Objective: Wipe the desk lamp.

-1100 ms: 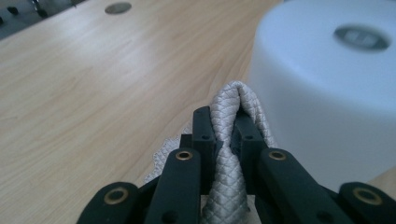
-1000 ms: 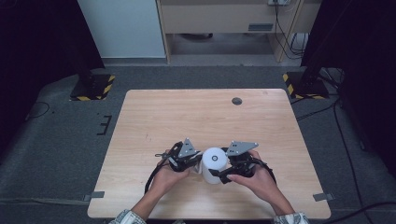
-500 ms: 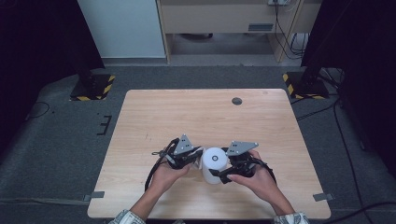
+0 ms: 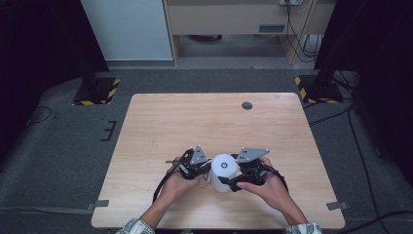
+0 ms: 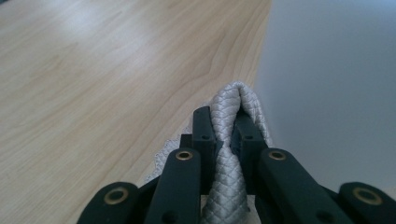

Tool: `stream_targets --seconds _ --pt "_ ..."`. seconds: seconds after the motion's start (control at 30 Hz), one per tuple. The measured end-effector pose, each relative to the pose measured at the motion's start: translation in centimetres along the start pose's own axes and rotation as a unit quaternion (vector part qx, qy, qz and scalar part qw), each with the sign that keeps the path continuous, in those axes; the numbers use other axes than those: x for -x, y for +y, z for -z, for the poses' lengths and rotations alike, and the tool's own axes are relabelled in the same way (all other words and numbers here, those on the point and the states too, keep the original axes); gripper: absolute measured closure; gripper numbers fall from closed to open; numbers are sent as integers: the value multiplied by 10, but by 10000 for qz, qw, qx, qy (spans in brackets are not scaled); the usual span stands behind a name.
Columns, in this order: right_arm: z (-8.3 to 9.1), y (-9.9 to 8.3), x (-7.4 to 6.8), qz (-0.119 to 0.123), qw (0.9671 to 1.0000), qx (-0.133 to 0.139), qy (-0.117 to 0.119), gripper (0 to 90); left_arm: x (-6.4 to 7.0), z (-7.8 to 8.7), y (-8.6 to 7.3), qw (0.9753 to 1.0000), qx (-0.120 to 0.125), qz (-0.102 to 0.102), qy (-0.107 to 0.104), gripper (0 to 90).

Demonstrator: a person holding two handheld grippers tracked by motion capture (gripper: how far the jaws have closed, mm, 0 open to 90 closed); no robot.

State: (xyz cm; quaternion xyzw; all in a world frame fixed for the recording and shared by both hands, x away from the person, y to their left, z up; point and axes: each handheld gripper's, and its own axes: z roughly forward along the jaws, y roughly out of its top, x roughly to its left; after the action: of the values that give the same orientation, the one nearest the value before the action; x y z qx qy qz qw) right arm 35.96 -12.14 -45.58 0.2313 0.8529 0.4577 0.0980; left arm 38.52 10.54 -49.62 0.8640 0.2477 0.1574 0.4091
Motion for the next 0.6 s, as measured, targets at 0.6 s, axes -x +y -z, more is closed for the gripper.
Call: stream_targets --seconds 0.6 --pt "6 -2 0 -207 9998 34 -67 49 -4 18 9 9988 455 161 42 817"
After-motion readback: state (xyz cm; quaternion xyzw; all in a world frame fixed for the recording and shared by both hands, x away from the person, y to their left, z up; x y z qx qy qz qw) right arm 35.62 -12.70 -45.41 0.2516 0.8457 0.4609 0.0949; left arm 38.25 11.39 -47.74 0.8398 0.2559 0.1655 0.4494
